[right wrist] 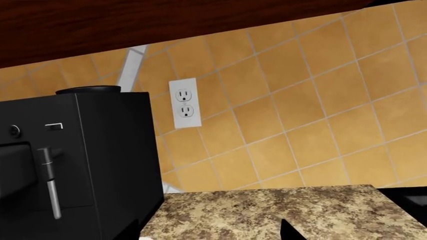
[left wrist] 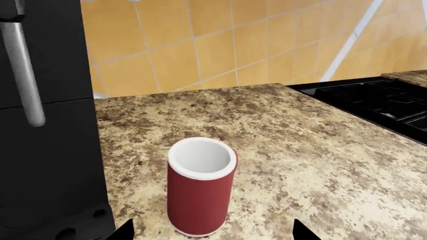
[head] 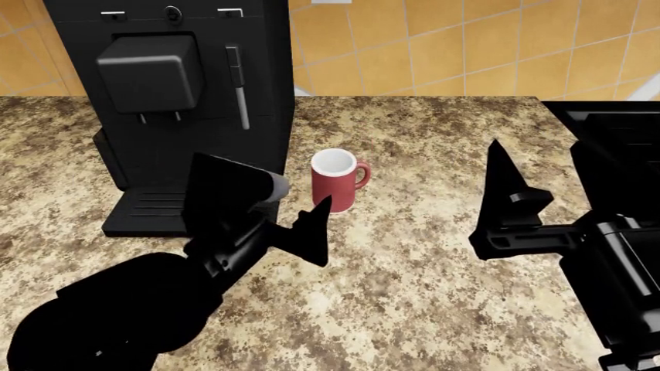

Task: Pick the mug from under the coffee machine dispenser and place it on the counter.

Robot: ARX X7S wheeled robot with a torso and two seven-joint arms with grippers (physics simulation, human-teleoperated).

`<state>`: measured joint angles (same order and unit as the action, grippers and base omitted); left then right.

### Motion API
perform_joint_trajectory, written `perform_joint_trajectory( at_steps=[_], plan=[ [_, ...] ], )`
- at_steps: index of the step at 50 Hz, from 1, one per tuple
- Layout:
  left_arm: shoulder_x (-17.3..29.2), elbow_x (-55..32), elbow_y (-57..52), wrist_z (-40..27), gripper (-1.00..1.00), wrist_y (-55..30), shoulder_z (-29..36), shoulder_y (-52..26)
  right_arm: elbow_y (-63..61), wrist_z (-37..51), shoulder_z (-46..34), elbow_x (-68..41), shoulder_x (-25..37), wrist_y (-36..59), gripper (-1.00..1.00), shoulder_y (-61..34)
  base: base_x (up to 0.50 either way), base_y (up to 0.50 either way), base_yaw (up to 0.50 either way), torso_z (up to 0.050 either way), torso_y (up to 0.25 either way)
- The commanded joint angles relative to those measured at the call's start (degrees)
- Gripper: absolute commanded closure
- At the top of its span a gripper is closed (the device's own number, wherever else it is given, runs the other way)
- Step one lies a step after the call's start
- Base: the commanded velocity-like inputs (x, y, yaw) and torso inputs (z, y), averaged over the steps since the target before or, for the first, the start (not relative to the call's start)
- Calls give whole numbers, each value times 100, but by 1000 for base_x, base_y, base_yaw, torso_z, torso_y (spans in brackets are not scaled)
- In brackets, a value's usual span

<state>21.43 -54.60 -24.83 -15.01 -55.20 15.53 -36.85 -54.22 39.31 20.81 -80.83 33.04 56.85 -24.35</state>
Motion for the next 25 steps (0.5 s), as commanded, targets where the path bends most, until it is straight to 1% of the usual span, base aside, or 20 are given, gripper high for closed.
perform_joint_trajectory(
  at_steps=[1, 4, 8, 10, 11, 12, 14, 16, 20, 22, 24, 25],
  plan=[
    [485, -199, -905, -116, -100, 214, -472, 560, -110, 55, 150, -112, 123, -42, -100, 237, 0, 0, 0, 0, 0],
    [666, -227, -1142, -137, -100, 235, -574, 722, -152, 81, 148, -183, 199, -14, -100, 278, 0, 0, 0, 0, 0],
    [854, -245, -1501, -175, -100, 461, -899, 941, -179, 22, 161, -164, 267, -5, -100, 298, 0, 0, 0, 0, 0],
    [1046, -137, -1773, 23, -100, 599, -918, 998, -193, 6, 123, -207, 326, 15, -100, 241, 0, 0, 0, 0, 0],
    [1100, -52, -1864, 11, -100, 656, -959, 1003, -233, 33, 117, -263, 395, 19, -100, 162, 0, 0, 0, 0, 0],
    [1165, -197, -1932, -60, -100, 631, -1118, 940, -271, 162, 120, -485, 520, -1, -100, 45, 0, 0, 0, 0, 0],
    [1250, -206, -2044, -56, -100, 660, -1194, 913, -323, 273, 82, -600, 631, 25, -100, -43, 0, 0, 0, 0, 0],
    [1353, -408, -2190, -164, -100, 641, -1409, 881, -398, 414, 126, -809, 761, -16, -100, -82, 0, 0, 0, 0, 0],
    [1550, -709, -2453, -292, -100, 643, -1721, 864, -573, 645, 448, -1207, 1076, -106, -100, -124, 0, 0, 0, 0, 0],
    [1597, -940, -2504, -420, -100, 630, -1879, 841, -576, 759, 681, -1512, 1037, 116, -100, -294, 0, 0, 0, 0, 0],
    [1692, -1096, -2624, -532, -100, 642, -2046, 812, -577, 1184, 1334, -2488, 691, 1123, -100, -912, 0, 0, 0, 0, 0],
    [1739, -1180, -2649, -567, -100, 634, -2104, 782, -575, 1391, 1616, -2906, 532, 1385, -100, -1076, 0, 0, 0, 0, 0]
  ],
)
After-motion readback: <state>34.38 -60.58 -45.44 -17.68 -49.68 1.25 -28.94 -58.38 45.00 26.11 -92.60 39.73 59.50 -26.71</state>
